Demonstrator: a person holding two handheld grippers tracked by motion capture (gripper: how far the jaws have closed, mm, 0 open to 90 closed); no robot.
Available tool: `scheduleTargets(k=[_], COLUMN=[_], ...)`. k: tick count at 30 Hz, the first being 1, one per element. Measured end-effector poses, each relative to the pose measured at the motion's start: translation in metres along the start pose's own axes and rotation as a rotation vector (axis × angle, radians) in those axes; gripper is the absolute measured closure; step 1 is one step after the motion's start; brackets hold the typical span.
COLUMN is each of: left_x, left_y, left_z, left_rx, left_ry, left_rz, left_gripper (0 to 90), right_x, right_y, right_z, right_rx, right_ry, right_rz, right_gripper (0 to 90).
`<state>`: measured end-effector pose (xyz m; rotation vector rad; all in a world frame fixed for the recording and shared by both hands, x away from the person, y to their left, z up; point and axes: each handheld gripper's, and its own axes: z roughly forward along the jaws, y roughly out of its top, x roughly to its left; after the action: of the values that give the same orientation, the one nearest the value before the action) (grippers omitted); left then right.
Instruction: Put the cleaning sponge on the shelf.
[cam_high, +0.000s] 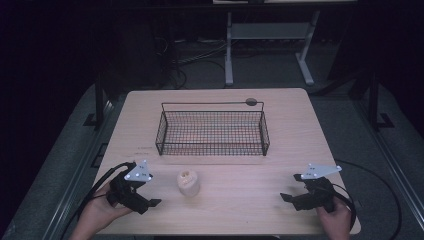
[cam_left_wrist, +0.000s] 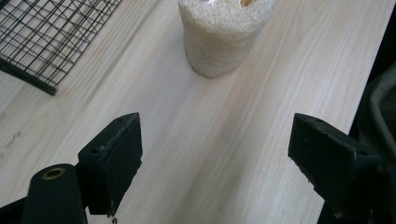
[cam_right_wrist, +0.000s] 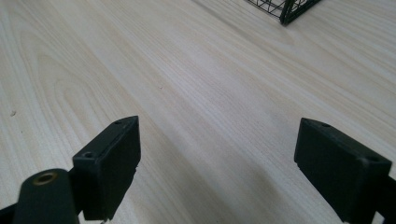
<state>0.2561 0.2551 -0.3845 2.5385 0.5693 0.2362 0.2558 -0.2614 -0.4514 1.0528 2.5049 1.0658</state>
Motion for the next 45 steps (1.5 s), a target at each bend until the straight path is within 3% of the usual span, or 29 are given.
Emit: scheduleTargets(k=[21, 45], left_x=[0.001, 0.0], left_y=[0.031, 0.053], left_z=[0.009, 0.02], left_rx=[0.042, 0.056], left_ry=[-0.043, -0.069], left_rz=[0.075, 0.116], left_gripper=[16.8, 16.8], right_x=[0.0, 0.002], right_y=[0.0, 0.0], right_z=[0.001, 0.001], right_rx=[0.002, 0.0], right_ry=[0.01, 0.015], right_rz=[-0.005, -0.007], right_gripper=[14.2, 14.2])
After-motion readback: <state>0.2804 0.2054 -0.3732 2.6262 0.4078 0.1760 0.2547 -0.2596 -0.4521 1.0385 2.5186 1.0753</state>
